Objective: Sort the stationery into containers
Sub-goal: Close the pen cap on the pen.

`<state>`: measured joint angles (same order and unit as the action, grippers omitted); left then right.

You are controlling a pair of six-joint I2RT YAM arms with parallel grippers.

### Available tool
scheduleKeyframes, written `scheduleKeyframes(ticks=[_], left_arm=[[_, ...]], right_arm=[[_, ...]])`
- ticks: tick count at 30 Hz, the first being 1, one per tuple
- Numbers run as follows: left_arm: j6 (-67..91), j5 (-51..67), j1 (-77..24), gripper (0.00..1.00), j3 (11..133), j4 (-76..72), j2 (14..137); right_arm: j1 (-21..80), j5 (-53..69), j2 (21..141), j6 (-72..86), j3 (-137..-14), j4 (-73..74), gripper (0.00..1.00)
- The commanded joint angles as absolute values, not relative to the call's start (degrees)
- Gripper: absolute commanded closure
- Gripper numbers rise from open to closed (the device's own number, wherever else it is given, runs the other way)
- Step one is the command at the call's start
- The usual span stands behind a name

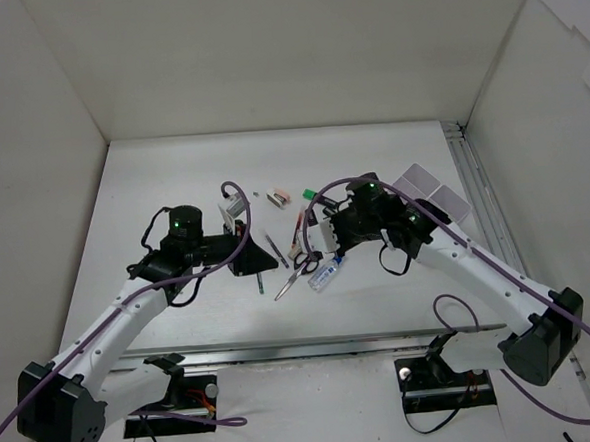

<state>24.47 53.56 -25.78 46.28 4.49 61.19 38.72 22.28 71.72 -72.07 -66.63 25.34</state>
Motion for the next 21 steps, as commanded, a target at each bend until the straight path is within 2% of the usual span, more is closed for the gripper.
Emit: scheduleKeyframes(ticks=[1, 7, 10, 21], left_arm=[[25.13, 57.65, -25.22, 1.00, 49.40, 9.05, 60.91], [26.46, 63.09, -26.28, 1.00, 47.02, 4.75, 63.28], [25.49, 63.98, -26.81, 1.00, 47.29, 4.83, 65.30], [24.96, 66.01, -31.02, 1.00, 46.76, 1.49, 67.93]], right_arm=[[38.58, 20.75, 73.56, -91.89, -73.03, 37.14, 1.00], [37.97, 28.02, 77.60, -111.67, -81.73, 55.94, 1.00], [37.97, 33.82, 80.24, -115.47, -84.90, 61.33, 1.00], [37.36, 45.52, 84.63, -117.88, -87.44, 60.21, 1.00]])
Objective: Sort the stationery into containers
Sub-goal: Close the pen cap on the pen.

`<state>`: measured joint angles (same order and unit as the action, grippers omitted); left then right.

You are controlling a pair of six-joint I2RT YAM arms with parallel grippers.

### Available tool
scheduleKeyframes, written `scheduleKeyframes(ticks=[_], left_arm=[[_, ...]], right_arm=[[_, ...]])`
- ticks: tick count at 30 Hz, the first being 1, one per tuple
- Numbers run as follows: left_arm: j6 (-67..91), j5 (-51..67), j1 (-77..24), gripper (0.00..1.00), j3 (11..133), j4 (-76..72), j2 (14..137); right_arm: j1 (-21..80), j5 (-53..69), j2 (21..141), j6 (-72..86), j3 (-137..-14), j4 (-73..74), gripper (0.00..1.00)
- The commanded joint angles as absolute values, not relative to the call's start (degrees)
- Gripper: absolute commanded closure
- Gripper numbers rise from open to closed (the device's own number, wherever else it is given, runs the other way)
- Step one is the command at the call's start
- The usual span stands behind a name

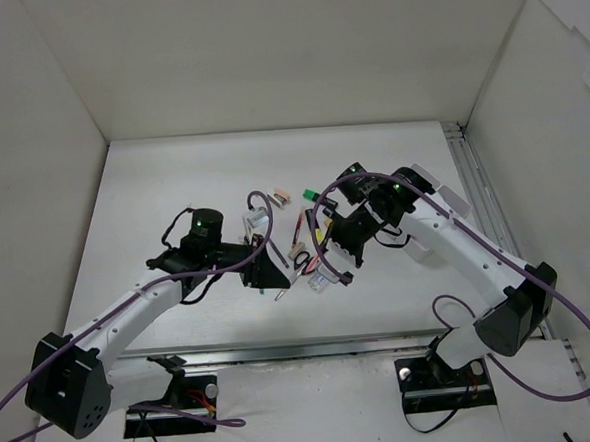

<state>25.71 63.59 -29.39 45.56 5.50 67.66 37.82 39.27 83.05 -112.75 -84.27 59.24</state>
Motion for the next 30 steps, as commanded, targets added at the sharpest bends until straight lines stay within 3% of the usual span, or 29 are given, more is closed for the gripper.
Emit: scheduleKeyframes(ticks=[1, 30], left_arm=[[24.70, 65.92, -31.03, 1.00, 47.37, 2.19, 68.55], [22.85, 60.56, -32.08, 1.00, 50.19, 7.21, 67.41]], right_arm=[[37.35, 45.88, 85.07, -117.17, -87.97, 59.94, 1.00], [41.04, 44.21, 88.42, -115.66, -86.84, 58.54, 1.00]])
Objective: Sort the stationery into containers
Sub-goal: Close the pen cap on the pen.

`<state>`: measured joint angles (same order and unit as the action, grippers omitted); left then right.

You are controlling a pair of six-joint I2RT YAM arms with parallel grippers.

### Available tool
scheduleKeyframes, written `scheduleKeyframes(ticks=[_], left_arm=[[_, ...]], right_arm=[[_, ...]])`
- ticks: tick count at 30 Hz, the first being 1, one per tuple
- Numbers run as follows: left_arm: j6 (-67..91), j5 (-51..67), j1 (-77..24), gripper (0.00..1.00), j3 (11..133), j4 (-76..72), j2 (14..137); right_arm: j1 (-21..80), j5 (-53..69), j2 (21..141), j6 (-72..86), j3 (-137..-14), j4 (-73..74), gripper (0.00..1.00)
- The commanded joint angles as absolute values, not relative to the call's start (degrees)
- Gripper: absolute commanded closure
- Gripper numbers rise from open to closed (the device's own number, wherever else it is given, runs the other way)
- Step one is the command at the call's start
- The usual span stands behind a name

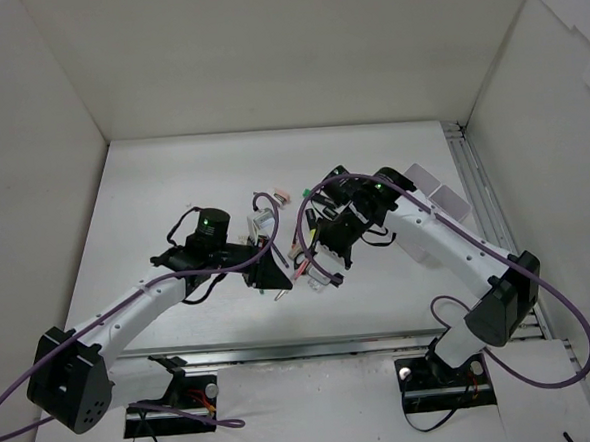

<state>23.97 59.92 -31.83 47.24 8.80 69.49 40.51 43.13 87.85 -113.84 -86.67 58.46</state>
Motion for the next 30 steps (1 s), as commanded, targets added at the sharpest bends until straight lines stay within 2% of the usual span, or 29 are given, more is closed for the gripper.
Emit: scheduleKeyframes(ticks=[1, 30], left_arm=[[22.85, 60.64, -32.08, 1.00, 50.19, 7.21, 67.33], [20.39, 58.89, -32.08, 1.00, 51.15, 12.48, 66.01]], right_arm=[[40.96, 44.12, 88.50, -115.66, -86.92, 58.62, 1.00], [41.39, 40.51, 88.68, -112.06, -87.28, 56.95, 1.00]])
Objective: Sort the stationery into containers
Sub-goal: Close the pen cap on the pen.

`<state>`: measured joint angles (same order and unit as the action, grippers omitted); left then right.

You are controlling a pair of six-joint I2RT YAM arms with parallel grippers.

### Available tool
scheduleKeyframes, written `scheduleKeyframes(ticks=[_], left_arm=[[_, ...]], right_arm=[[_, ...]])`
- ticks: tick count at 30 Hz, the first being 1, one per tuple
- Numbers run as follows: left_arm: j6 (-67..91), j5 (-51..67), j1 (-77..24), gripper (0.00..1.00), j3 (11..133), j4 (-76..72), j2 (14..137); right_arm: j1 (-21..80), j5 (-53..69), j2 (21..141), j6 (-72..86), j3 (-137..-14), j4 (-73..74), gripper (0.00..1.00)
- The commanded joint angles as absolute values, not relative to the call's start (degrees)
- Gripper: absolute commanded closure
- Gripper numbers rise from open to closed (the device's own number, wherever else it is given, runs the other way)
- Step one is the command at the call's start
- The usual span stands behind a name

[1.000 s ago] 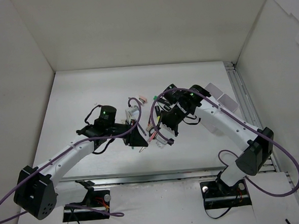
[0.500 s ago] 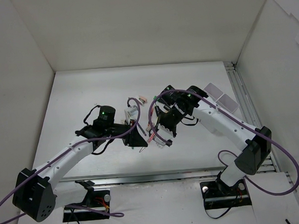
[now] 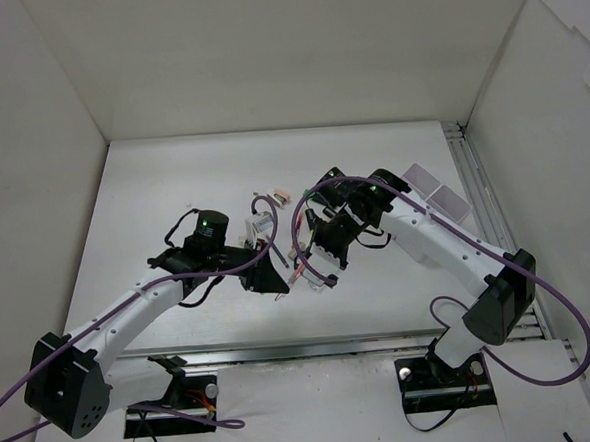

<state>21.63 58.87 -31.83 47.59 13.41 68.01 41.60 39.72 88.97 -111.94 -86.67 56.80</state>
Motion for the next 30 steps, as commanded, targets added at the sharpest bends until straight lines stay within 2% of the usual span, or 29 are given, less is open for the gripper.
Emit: scheduleKeyframes(ticks=[1, 22, 30], left_arm=[[20.30, 58.80, -32.08, 1.00, 51.24, 12.39, 66.01], [20.66, 58.36, -32.08, 1.00, 50.80, 11.16, 65.65], [20.30, 57.48, -32.08, 1.00, 50.71, 11.51, 65.30]], right_arm=[[41.66, 40.69, 88.59, -112.06, -87.10, 56.87, 1.00], [43.77, 43.07, 90.70, -111.71, -87.45, 56.69, 1.00], [43.77, 38.06, 90.53, -109.86, -88.15, 56.51, 1.00]])
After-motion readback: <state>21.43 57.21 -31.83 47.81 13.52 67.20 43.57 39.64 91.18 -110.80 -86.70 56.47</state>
